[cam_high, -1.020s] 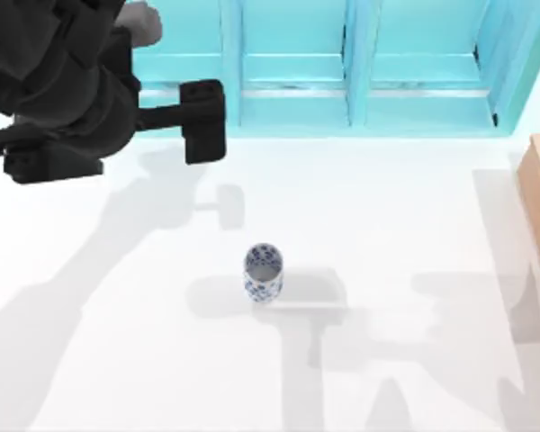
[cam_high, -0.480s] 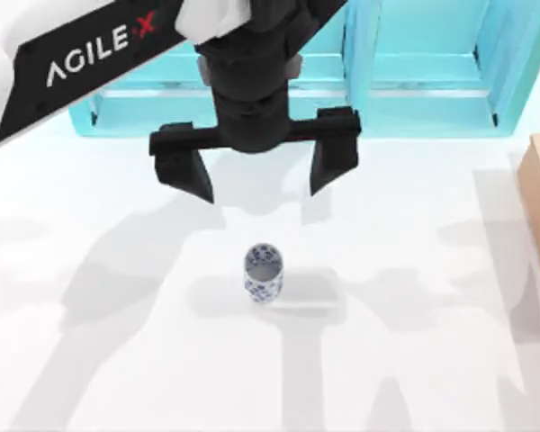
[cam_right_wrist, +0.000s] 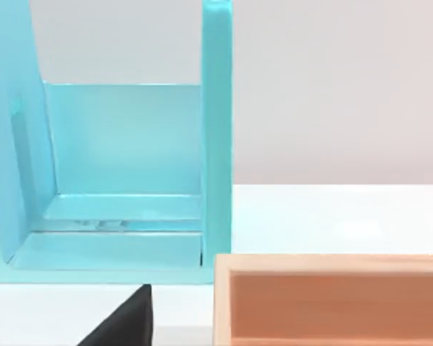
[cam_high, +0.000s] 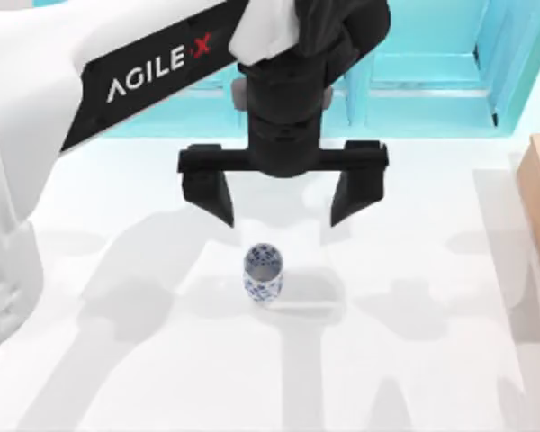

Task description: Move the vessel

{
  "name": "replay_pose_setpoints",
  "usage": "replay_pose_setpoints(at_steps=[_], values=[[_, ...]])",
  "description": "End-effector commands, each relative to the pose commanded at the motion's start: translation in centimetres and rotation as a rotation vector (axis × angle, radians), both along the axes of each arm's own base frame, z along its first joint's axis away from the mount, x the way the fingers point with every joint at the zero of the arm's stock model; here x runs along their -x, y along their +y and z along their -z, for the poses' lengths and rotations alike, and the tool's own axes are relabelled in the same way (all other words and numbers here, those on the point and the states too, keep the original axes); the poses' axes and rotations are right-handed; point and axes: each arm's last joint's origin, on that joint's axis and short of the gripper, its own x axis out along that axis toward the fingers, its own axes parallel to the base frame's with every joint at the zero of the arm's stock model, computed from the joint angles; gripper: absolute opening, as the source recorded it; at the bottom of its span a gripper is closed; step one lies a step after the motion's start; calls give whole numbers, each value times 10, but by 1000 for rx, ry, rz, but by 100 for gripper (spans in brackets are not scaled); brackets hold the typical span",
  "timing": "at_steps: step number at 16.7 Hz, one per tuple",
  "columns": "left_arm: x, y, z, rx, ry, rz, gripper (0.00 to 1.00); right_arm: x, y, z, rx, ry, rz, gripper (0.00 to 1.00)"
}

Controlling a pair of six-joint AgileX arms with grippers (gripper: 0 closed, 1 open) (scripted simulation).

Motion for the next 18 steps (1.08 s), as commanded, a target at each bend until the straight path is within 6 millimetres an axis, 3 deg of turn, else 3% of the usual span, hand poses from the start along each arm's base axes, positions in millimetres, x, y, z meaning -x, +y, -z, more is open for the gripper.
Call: replay_pose_setpoints(at_steps=[4, 11, 16, 18], values=[[-1, 0, 12, -4, 4, 0, 100, 0, 0, 0, 0, 0, 0, 100], [-1, -1, 92, 2, -2, 0, 100, 0, 0, 0, 0, 0, 0, 100], [0, 0, 100, 0, 0, 0, 100, 0, 0, 0, 0, 0, 0, 100], [0, 0, 100, 0, 0, 0, 85, 0, 0, 0, 0, 0, 0, 100]])
